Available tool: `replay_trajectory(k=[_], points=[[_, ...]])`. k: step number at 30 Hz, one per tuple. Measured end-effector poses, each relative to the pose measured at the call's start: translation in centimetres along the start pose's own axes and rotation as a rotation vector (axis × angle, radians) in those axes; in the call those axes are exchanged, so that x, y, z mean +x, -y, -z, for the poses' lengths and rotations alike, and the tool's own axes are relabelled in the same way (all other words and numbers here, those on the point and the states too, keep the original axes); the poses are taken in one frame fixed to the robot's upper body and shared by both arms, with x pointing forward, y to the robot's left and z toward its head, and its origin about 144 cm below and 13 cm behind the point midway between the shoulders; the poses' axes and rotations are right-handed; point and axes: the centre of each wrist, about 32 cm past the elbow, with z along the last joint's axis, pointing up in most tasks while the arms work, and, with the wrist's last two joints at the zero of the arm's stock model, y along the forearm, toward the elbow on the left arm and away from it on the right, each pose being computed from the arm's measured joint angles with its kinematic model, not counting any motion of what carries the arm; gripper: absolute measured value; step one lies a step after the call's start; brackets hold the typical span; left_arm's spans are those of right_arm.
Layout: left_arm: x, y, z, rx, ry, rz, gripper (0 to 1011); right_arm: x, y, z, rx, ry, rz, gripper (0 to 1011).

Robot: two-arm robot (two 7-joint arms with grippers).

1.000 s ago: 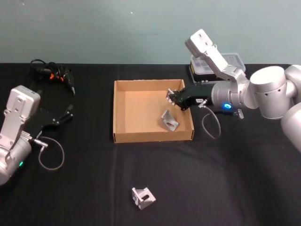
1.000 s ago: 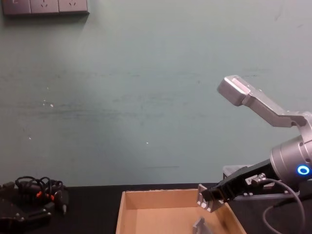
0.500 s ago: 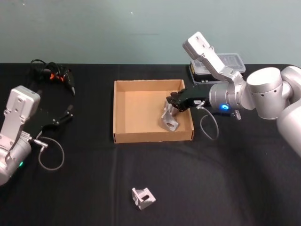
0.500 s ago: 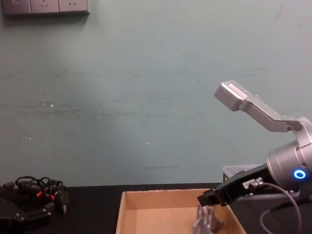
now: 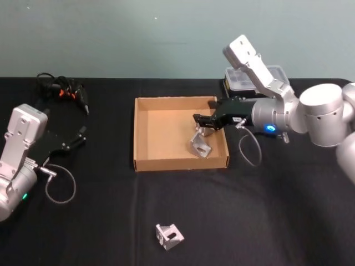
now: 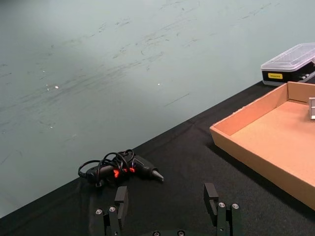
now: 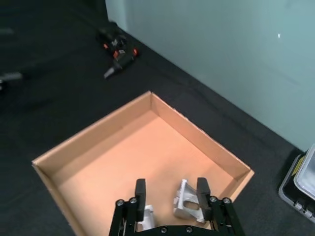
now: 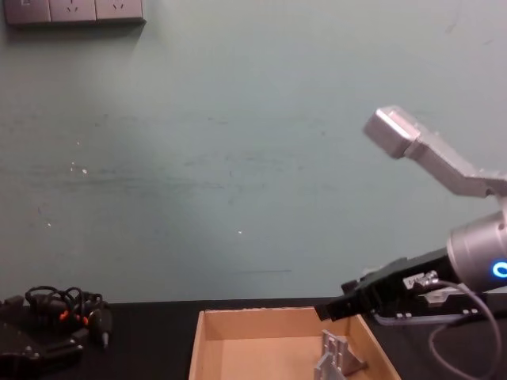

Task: Use one hand to pick up the angle iron from the table and place it into the box.

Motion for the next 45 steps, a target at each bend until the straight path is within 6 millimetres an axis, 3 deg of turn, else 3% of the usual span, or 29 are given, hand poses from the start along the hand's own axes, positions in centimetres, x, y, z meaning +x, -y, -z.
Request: replay_trajectory(k=[8, 14, 26, 36, 45], points=[[0.0, 0.0, 0.0, 0.0, 0.0, 0.0, 1011, -1.9, 3.1, -0.5, 0.079, 0.018, -0.01, 840], [0.0, 0.0, 0.0, 0.0, 0.0, 0.0, 1012, -4.7, 5.6, -0.6, 0.121, 0.036, -0.046, 998], [0.0, 0.0, 0.0, 0.0, 0.0, 0.0, 1011, -10.1, 8.9, -0.3, 0.111, 0.019, -0.131, 1003], [0.0, 0.0, 0.0, 0.0, 0.0, 0.0, 1011, -13.2, 9.8, -0.7, 0.026, -0.023, -0.196, 1003], [0.0, 0.0, 0.0, 0.0, 0.0, 0.0, 1011, -14.6, 9.7, -0.7, -0.065, -0.043, -0.257, 1003]])
